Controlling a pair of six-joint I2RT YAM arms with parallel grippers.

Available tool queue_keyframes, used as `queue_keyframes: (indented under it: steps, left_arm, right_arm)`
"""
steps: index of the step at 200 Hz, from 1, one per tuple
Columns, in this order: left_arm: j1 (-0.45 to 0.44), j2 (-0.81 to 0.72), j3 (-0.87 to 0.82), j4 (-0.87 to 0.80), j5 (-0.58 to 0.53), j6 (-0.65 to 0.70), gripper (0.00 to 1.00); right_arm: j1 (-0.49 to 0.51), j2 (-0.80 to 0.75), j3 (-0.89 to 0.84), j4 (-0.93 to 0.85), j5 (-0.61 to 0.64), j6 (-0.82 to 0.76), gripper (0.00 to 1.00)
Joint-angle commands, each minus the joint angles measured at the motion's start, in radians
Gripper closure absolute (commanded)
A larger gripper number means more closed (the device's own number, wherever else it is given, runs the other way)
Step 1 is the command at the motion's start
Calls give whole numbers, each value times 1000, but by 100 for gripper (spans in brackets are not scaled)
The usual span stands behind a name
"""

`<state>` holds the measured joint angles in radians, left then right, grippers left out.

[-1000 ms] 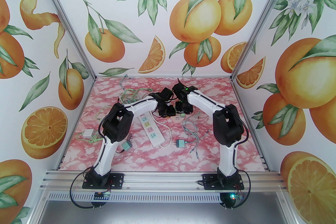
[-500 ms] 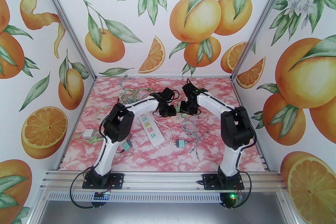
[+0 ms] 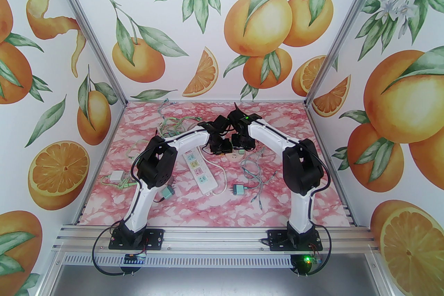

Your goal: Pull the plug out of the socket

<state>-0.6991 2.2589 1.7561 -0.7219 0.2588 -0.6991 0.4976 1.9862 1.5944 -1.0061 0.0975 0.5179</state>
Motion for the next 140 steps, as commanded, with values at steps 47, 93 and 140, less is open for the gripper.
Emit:
queue_keyframes:
  steps: [47, 93, 140]
  left_arm:
    - [-80, 251, -96, -117, -91, 33, 74]
    - [-80, 254, -95, -111, -89, 33, 75]
    - [-80, 260, -89, -116, -90, 38, 75]
  right_arm:
    - [-105, -115, -105, 178, -425, 11, 72]
    - [-161, -149, -133, 194, -474, 18, 72]
    - [-46, -73, -3, 34, -276, -55, 72]
